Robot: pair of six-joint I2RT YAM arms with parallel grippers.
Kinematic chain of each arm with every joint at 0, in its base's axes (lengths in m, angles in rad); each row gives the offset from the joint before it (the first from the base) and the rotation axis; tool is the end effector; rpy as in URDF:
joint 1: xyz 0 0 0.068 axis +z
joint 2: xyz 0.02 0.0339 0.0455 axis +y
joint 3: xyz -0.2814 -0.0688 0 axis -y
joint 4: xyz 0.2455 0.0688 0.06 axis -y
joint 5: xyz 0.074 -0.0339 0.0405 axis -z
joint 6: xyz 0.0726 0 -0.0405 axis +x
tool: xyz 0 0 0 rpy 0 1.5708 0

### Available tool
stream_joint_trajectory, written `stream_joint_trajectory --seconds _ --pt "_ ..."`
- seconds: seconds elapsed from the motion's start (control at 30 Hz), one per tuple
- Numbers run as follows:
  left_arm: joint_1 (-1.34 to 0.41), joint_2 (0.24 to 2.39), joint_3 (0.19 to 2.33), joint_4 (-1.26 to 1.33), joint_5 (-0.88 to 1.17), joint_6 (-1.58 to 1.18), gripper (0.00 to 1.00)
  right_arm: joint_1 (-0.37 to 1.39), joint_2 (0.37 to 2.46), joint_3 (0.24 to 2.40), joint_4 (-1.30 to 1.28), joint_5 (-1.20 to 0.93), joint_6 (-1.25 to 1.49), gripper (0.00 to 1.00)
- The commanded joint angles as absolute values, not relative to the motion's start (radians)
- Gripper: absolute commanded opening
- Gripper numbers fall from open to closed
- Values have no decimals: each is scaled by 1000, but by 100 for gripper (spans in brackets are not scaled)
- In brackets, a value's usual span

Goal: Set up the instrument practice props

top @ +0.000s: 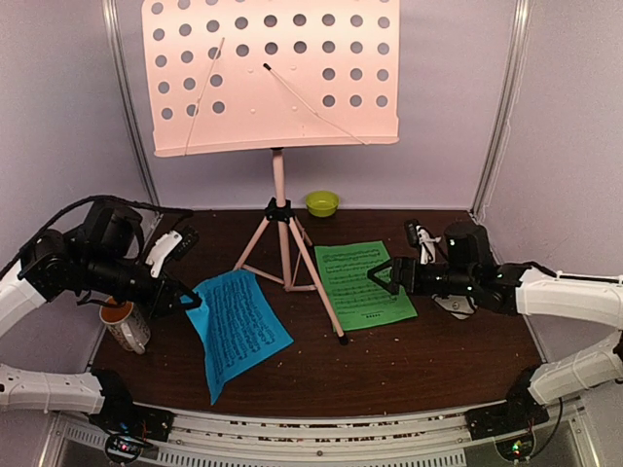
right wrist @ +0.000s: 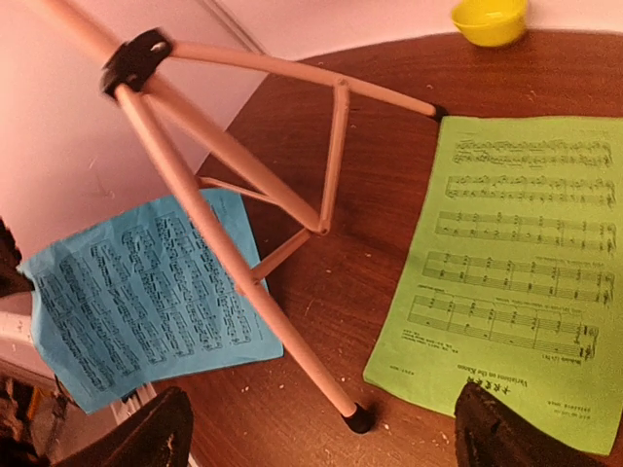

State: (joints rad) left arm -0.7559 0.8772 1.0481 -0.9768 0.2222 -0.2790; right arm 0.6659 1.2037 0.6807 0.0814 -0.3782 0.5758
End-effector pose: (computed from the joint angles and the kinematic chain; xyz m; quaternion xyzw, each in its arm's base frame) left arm 0.1143 -0.1297 0.3263 0.2580 0.8862 -0.2729 0.2715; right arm 0.2111 0.2000 0.2450 -0.1378 0.8244 0.4349 0.3351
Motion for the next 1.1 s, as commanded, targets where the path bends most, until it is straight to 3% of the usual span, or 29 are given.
stream_joint_trajectory --seconds 0.0,0.33,0.7,1.07 --pt "-801 875 1160 -1064 390 -38 0 742 1147 673 190 -399 462 98" --pt "-922 996 1372 -1232 664 204 0 925 1113 851 52 -413 207 100" --pt "-1021 1121 1517 -1290 778 265 0 1154 1168 1171 -313 -320 -33 93" --pt "-1106 1191 1575 -1282 840 276 0 1290 1331 1376 -451 -304 -146 90"
